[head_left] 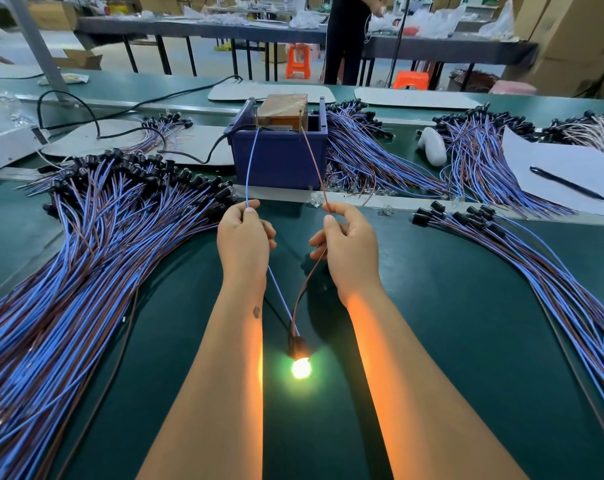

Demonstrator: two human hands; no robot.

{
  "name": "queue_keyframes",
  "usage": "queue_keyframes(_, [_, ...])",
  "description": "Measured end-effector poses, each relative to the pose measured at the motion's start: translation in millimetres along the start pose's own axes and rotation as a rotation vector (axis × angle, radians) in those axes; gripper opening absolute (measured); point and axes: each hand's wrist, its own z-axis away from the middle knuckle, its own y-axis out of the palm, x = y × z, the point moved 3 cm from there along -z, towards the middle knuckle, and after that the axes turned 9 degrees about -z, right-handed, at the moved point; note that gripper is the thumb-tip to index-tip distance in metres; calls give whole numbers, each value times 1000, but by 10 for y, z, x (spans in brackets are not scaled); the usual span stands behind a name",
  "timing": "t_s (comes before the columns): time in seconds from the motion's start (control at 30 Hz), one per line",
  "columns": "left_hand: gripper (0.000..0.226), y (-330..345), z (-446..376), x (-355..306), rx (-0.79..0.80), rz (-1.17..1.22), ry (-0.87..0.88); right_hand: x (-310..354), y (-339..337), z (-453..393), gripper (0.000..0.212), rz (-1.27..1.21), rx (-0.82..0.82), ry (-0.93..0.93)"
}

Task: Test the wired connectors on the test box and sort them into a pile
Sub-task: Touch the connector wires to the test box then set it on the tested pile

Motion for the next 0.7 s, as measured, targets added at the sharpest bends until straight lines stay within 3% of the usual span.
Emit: queue_keyframes(0.7, [24,19,24,-40,44,5,12,23,4,6,20,-25,-38,-42])
